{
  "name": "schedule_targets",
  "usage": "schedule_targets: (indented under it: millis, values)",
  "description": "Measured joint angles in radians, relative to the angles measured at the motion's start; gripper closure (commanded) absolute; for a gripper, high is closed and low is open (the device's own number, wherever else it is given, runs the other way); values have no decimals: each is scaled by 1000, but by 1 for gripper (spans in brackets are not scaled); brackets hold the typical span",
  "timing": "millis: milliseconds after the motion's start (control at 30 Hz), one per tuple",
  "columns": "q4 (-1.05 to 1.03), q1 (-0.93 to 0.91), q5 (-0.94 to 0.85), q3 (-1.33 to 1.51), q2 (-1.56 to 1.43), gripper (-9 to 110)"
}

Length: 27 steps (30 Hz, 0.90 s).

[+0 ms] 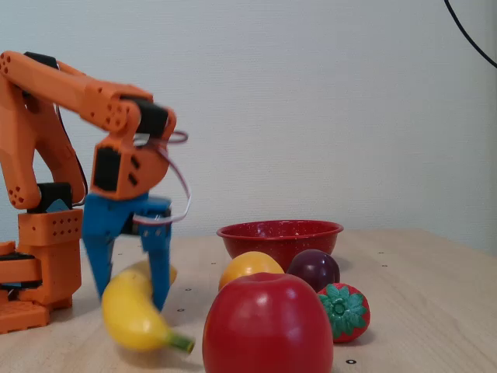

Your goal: Put the banana in the red bowl.

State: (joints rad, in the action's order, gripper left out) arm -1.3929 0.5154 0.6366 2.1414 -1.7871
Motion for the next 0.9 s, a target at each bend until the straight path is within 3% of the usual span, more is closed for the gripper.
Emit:
schedule_targets:
  millis: [433, 900]
  values:
    - [-414, -20, -152, -436, 0, 101]
    - [-414, -462, -380, -655, -52, 101]
